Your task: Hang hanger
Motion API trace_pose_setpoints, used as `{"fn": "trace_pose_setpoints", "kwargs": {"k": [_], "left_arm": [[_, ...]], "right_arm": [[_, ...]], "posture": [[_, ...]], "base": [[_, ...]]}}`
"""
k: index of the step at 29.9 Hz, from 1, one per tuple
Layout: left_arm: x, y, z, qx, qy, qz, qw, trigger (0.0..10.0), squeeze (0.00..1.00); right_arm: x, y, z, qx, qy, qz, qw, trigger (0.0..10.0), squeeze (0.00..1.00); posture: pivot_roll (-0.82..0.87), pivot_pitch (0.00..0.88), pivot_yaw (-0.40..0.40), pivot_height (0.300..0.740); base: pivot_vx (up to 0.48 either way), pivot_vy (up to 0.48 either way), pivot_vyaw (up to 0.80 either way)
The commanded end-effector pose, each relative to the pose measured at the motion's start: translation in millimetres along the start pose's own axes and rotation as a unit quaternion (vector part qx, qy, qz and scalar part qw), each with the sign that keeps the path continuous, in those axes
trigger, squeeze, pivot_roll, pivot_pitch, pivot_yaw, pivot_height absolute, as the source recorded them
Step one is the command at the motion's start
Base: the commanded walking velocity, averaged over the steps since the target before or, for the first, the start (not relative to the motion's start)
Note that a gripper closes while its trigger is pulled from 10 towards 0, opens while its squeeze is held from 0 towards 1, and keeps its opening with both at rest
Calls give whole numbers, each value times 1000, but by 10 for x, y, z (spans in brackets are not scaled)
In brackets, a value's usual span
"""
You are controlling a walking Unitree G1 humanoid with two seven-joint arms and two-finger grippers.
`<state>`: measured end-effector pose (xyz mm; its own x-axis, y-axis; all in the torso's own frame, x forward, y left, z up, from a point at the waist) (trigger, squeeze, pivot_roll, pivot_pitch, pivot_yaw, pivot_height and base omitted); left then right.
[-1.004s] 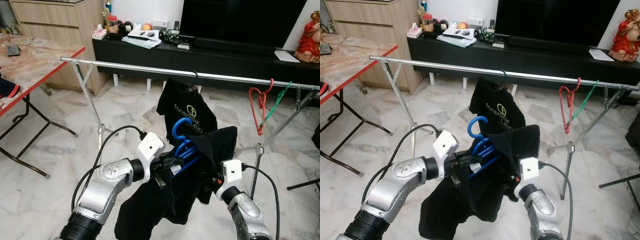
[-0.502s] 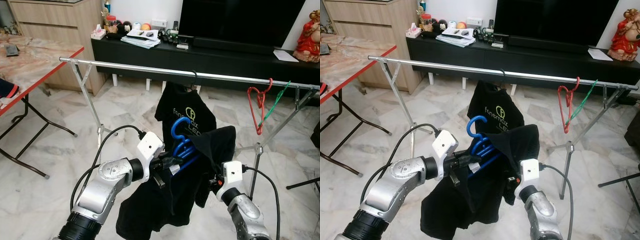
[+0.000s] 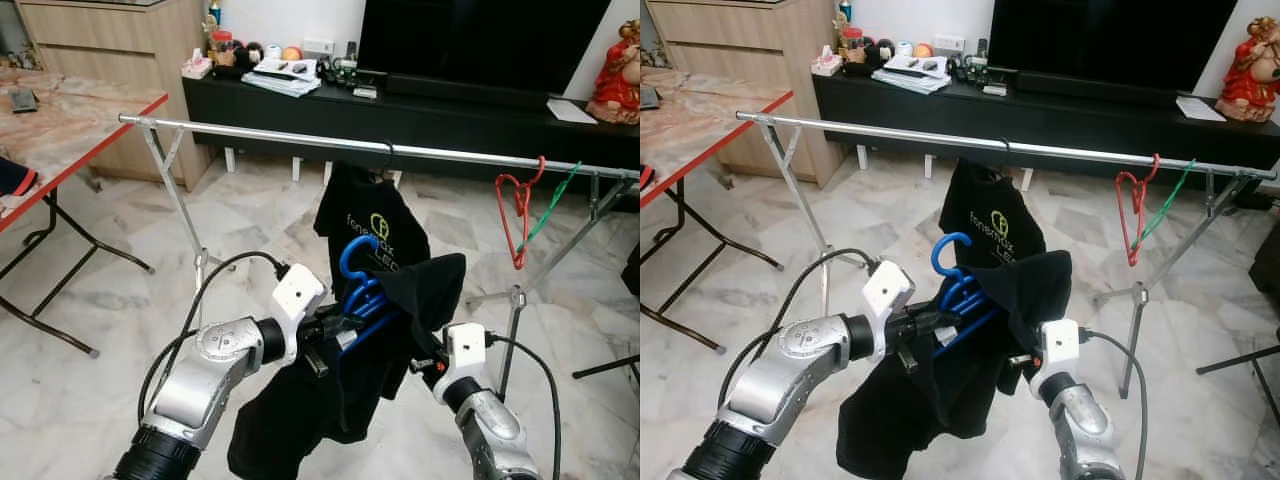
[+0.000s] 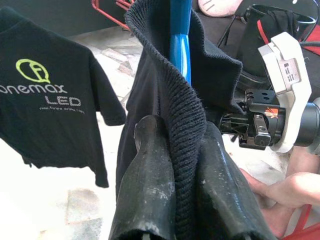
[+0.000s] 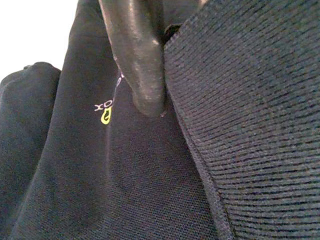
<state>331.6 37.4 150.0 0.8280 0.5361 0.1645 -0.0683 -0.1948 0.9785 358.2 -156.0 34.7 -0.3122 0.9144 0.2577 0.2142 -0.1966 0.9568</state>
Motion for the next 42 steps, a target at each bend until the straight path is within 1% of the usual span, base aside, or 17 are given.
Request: {"fn": "trace_pose_setpoints", "kwargs": {"k": [1,7,14,16,17,18,19,22,23,24,27,31,33,34,37,38,42], "left_arm": [[-42,170,1,-31,-9,12,999,10000,0],[-50,155,-16,-27,-9,11,1000,10000,0],[-13,78,-126,-6,-8,21,1000,10000,0],[-5,12,-174,9,-10,31,999,10000,0],[16,-151,-268,53,-17,62,997,10000,0],[16,-151,-268,53,-17,62,997,10000,0],[69,-353,-388,112,-21,104,988,10000,0],[145,-553,-549,177,-26,155,972,10000,0],[182,-622,-644,203,-31,172,964,10000,0],[182,-622,-644,203,-31,172,964,10000,0],[190,-670,-838,232,-61,191,952,10000,0],[121,-607,-1037,231,-114,203,945,10000,0],[124,-538,-1089,212,-120,189,951,10000,0],[156,-480,-1107,196,-112,179,958,10000,0],[197,-360,-1135,164,-105,156,968,10000,0],[198,-289,-1180,146,-111,142,973,10000,0],[260,-207,-1253,129,-107,147,975,10000,0]], "right_arm": [[-43,23,-6,-2,-7,-4,1000,0,0],[-52,12,-11,0,-10,-5,1000,0,0],[-62,1,-14,4,-13,-10,1000,0,0],[-69,8,-13,4,-14,-12,1000,0,0],[-78,16,-13,6,-15,-19,1000,0,0],[-78,16,-13,6,-15,-19,1000,0,0],[-87,21,-15,7,-15,-23,1000,0,0],[-102,15,-22,12,-15,-29,999,0,0],[-110,9,-26,15,-15,-33,999,0,0],[-110,9,-26,15,-15,-33,999,0,0],[-131,-3,-39,23,-16,-43,999,0,0],[-161,-50,-68,44,-12,-64,997,0,0],[-165,-89,-86,58,-6,-76,995,0,0],[-172,-122,-101,70,-3,-88,994,0,0],[-175,-150,-119,78,1,-96,992,0,0],[-188,-161,-132,81,0,-97,992,0,0],[-219,-211,-169,98,2,-110,989,0,0]], "posture": [[90,61,-77,740],[89,63,-76,740],[91,64,-77,740],[91,64,-77,740],[89,63,-78,740],[89,63,-78,740],[90,64,-79,740],[91,65,-79,740],[90,66,-79,740],[90,66,-79,740],[88,69,-82,740],[88,72,-84,740],[89,73,-85,740],[87,74,-86,740],[86,74,-87,740],[87,75,-89,740],[86,77,-93,740]], "base": [[0,0,0],[0,0,0],[0,0,0],[0,0,0],[0,0,0],[0,0,0],[0,0,0],[0,0,0],[0,0,0],[0,0,0],[0,0,0],[0,0,0],[0,0,0],[0,0,0],[0,0,0],[0,0,0],[0,0,0]]}}
Point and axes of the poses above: a point about 5 cm out from each wrist's last joint towards the gripper, its own z axis pointing out of the wrist towards the gripper, its own y axis along the axis of the wrist's last joint, x = y × z, the point moved 5 cm from there along z, pointing out of the wrist towards the gripper, and after that the axes turned 7 degrees about z, right-handed, at the moved point
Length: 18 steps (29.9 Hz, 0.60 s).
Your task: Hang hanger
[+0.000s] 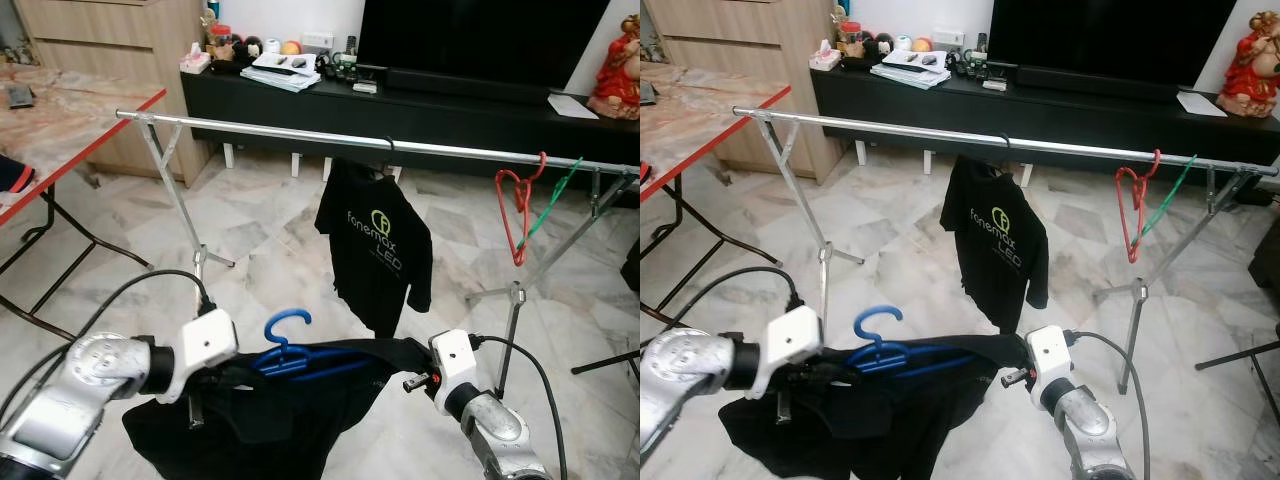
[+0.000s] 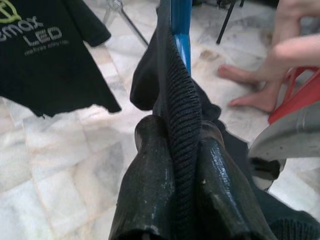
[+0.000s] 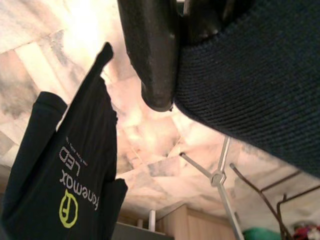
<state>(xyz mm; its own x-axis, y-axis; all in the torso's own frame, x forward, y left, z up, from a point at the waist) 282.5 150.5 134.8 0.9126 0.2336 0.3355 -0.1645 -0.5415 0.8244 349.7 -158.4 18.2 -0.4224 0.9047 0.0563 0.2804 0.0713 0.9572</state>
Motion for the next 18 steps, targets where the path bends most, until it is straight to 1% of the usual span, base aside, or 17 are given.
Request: {"fn": "trace_pose_setpoints", "kwargs": {"k": [1,3,4,5,6,8,10,12,14,15,16,17,18], "left_arm": [[78,96,-153,-21,13,20,999,10000,0],[-8,86,-186,-21,-15,25,999,10000,0],[-131,8,-224,6,-55,32,998,10000,0],[-257,-92,-272,43,-96,40,994,10000,0],[-290,-120,-292,53,-107,43,992,10000,0],[-304,-136,-315,59,-113,43,991,10000,0],[-285,-114,-345,54,-106,69,990,10000,0],[-305,-110,-371,57,-116,72,989,10000,0],[-330,-127,-388,71,-130,81,986,10000,0],[-353,-87,-370,63,-136,87,985,10000,0],[-366,-33,-348,45,-137,86,986,10000,0],[-365,79,-308,4,-131,77,988,10000,0],[-361,114,-296,-10,-128,74,989,10000,0]], "right_arm": [[-161,-117,-113,25,-25,-3,999,0,0],[-168,-132,-123,28,-25,-6,999,0,0],[-183,-141,-134,31,-27,-8,999,0,0],[-201,-149,-145,34,-28,-11,999,0,0],[-207,-152,-150,36,-29,-13,999,0,0],[-213,-157,-156,39,-27,-16,999,0,0],[-229,-161,-166,42,-27,-21,999,0,0],[-247,-163,-175,45,-28,-24,998,0,0],[-262,-165,-182,47,-30,-24,998,0,0],[-269,-173,-186,50,-31,-27,998,0,0],[-266,-181,-187,52,-31,-28,998,0,0],[-247,-199,-183,56,-27,-32,998,0,0],[-238,-208,-182,58,-25,-34,997,0,0]], "posture": [[85,77,-94,740],[82,78,-94,740],[82,78,-94,740],[82,80,-96,740],[82,80,-96,740],[83,82,-97,740],[83,82,-97,740],[81,83,-99,740],[82,83,-100,740],[84,84,-100,740],[85,82,-101,740],[82,82,-100,740],[80,82,-101,740]], "base": [[0,0,0],[0,0,0],[0,0,0],[0,0,0],[0,0,0],[0,0,0],[0,0,0],[0,0,0],[0,0,0],[0,0,0],[0,0,0],[0,0,0],[0,0,0]]}}
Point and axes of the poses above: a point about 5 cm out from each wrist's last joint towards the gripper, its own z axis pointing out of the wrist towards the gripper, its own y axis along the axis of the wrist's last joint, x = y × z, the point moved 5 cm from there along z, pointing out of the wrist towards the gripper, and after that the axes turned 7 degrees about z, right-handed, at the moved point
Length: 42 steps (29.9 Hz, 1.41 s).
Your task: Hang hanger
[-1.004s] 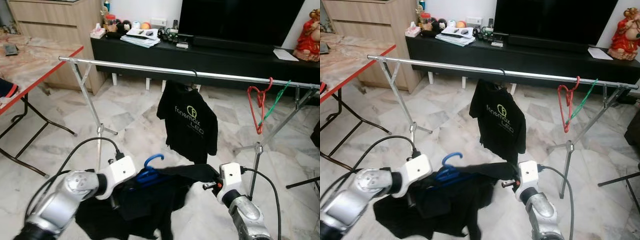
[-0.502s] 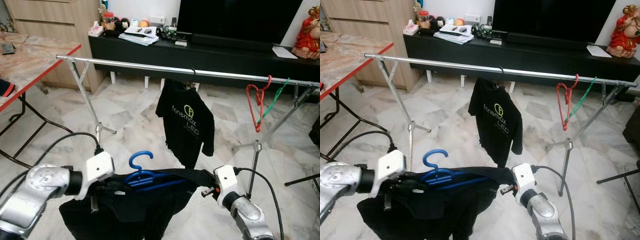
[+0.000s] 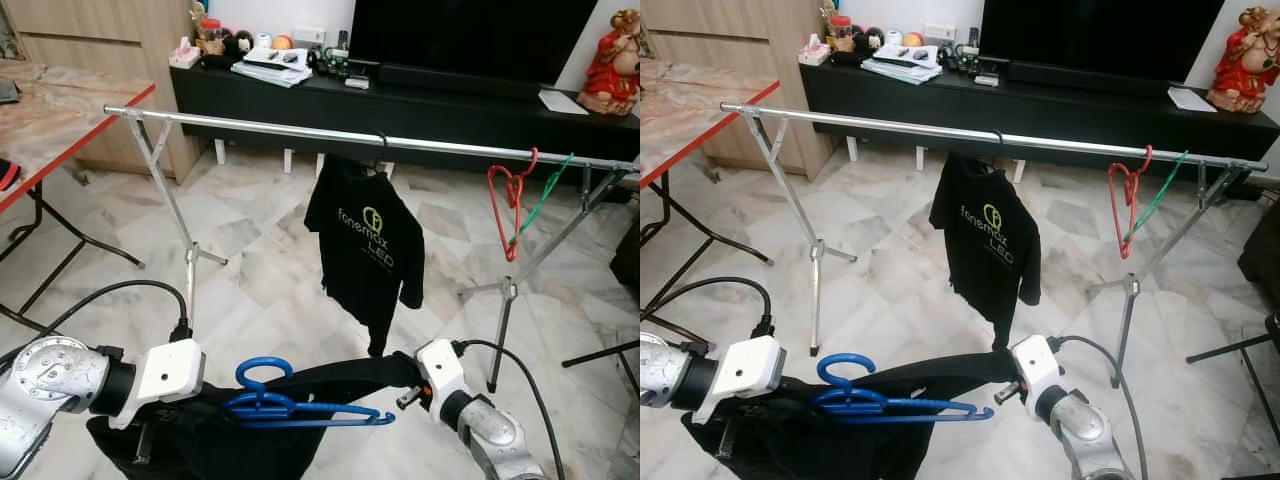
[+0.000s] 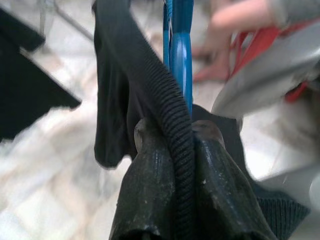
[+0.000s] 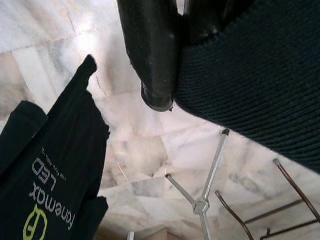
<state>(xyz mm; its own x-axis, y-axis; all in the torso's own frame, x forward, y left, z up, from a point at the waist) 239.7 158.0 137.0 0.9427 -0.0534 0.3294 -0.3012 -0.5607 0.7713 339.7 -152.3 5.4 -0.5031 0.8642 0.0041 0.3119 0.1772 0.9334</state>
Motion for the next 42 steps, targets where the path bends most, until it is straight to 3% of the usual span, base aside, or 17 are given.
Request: {"fn": "trace_pose_setpoints", "kwargs": {"k": [1,6,18,19,20,21,28,29,30,37,38,39,40,42], "left_arm": [[8,77,-60,-16,-1,4,1000,10000,0],[84,78,45,-18,22,9,1000,10000,0],[124,85,11,-62,55,-24,996,10000,0],[98,59,26,-53,48,-22,997,10000,0],[85,46,36,-49,45,-22,998,10000,0],[86,46,36,-49,45,-22,998,10000,0],[62,0,42,-36,38,-22,998,10000,0],[52,-10,49,-34,36,-23,998,10000,0],[42,-18,55,-32,34,-23,999,10000,0],[23,-29,100,-30,28,-22,999,10000,0],[22,-33,110,-31,29,-25,999,10000,0],[21,-34,113,-32,29,-26,999,10000,0],[18,-36,119,-34,29,-28,999,10000,0],[16,-42,125,-34,29,-28,999,10000,0]], "right_arm": [[-297,-112,-170,22,-57,6,998,0,0],[-235,-176,-165,34,-48,-7,998,0,0],[-280,-254,-203,47,-69,-1,997,0,0],[-277,-255,-202,45,-69,6,997,3765,0],[-284,-251,-202,44,-72,7,996,10000,996],[-285,-250,-201,44,-72,8,996,10000,1000],[-265,-174,-182,27,-52,23,998,10000,988],[-228,-167,-176,26,-32,30,999,10000,161],[-194,-171,-174,29,-15,31,999,10000,0],[74,-269,-221,56,109,60,991,10000,0],[150,-300,-237,67,139,59,986,10000,278],[172,-316,-243,73,147,56,985,10000,278],[242,-347,-264,83,176,52,979,10000,1000],[340,-383,-306,95,218,52,970,10000,1000]], "posture": [[79,82,-101,740],[83,80,-101,740],[80,82,-100,740],[80,82,-100,740],[81,82,-100,740],[81,82,-100,740],[80,85,-99,740],[77,85,-98,740],[77,85,-98,740],[76,87,-99,740],[75,88,-98,740],[75,88,-98,740],[71,89,-96,740],[72,90,-96,740]], "base": [[0,0,0],[0,0,0],[0,0,0],[0,0,0],[0,0,0],[0,0,0],[0,0,0],[0,0,0],[0,0,0],[0,0,0],[0,0,0],[0,0,0],[0,0,0],[0,0,0]]}}
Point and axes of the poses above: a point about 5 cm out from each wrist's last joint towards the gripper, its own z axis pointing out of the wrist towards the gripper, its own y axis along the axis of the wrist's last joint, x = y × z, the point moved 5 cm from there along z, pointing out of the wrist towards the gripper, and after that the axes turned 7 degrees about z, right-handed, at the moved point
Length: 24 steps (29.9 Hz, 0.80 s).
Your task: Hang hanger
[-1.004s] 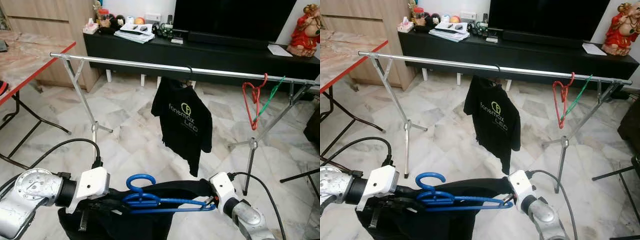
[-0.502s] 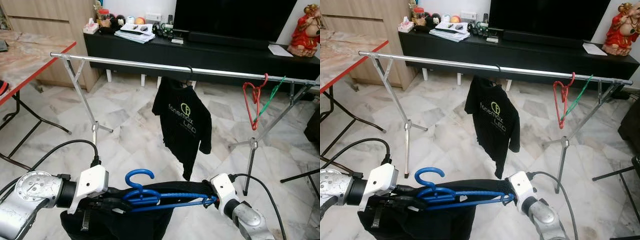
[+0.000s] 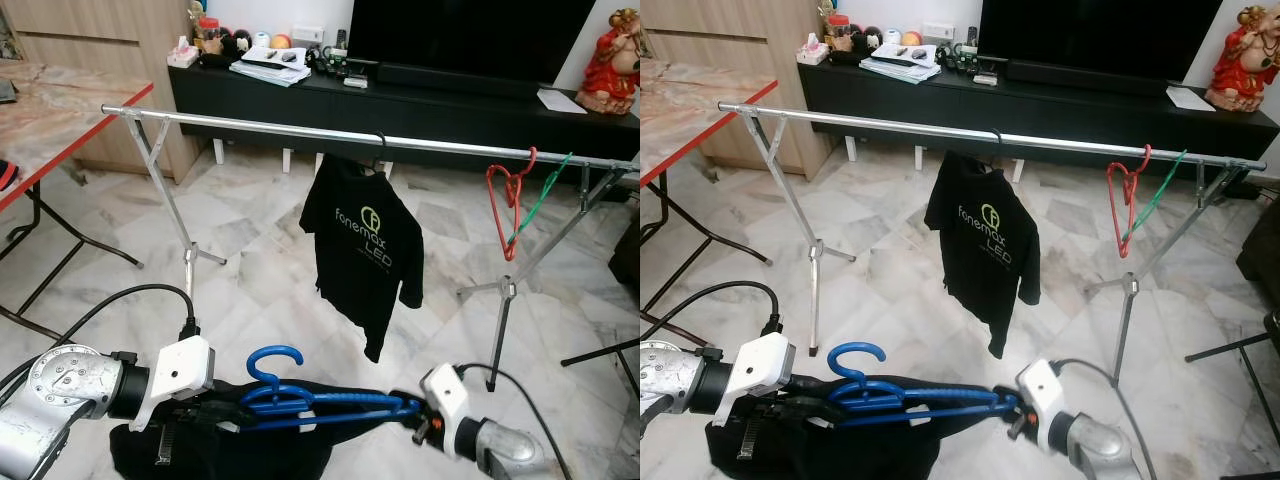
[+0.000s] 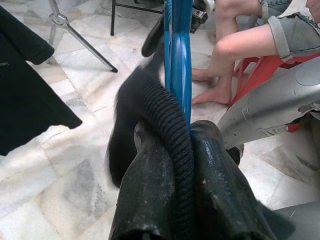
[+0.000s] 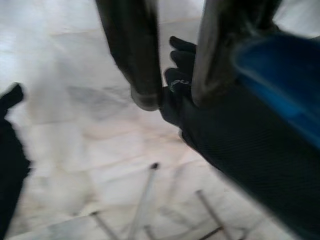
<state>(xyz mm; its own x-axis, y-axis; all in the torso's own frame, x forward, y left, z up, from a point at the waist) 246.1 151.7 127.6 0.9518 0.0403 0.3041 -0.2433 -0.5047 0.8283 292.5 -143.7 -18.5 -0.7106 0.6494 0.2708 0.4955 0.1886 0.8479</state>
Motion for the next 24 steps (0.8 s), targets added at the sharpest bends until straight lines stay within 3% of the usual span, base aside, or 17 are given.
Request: {"fn": "trace_pose_setpoints", "kwargs": {"k": [1,6,7,8,10,12,14,16,18,20,21,24], "left_arm": [[-17,7,14,0,-3,9,1000,10000,0],[-25,10,29,1,-8,9,1000,10000,0],[-26,0,34,4,-9,9,1000,10000,0],[-12,-26,38,11,-4,8,1000,10000,0],[17,-52,43,19,7,4,1000,10000,0],[68,-98,69,31,25,2,999,10000,0],[75,-107,75,32,29,2,999,10000,0],[178,-211,131,52,71,1,996,10000,0],[257,-262,157,61,102,-11,993,10000,0],[332,-285,179,65,129,-17,989,10000,0],[403,-323,210,74,153,-29,985,10000,0],[447,-361,246,82,168,-36,982,10000,0]], "right_arm": [[85,-66,-34,23,44,-6,999,10000,1000],[130,-136,-55,64,71,-32,995,10000,1000],[132,-150,-61,75,75,-41,994,10000,902],[82,-182,-66,106,60,-71,990,10000,0],[-4,-141,-61,113,30,-84,990,10000,0],[-181,44,-50,88,-34,-83,992,10000,0],[-222,66,-53,88,-50,-82,992,10000,0],[-496,173,-123,87,-155,-61,982,10000,0],[-536,254,-137,64,-166,-31,983,10000,0],[-484,330,-114,43,-141,-21,989,10000,0],[-420,409,-104,30,-109,-25,993,10000,0],[-404,456,-108,32,-99,-36,994,10000,0]], "posture": [[72,90,-96,740],[68,92,-94,740],[68,92,-94,740],[69,93,-92,740],[69,93,-92,740],[71,94,-90,740],[70,94,-91,740],[70,93,-90,740],[67,92,-90,740],[68,91,-90,740],[69,91,-90,740],[66,87,-89,740]], "base": [[0,0,0],[0,0,0],[0,0,0],[0,0,0],[0,0,0],[0,0,0],[0,0,0],[0,0,0],[0,0,0],[0,0,0],[0,0,0],[0,0,0]]}}
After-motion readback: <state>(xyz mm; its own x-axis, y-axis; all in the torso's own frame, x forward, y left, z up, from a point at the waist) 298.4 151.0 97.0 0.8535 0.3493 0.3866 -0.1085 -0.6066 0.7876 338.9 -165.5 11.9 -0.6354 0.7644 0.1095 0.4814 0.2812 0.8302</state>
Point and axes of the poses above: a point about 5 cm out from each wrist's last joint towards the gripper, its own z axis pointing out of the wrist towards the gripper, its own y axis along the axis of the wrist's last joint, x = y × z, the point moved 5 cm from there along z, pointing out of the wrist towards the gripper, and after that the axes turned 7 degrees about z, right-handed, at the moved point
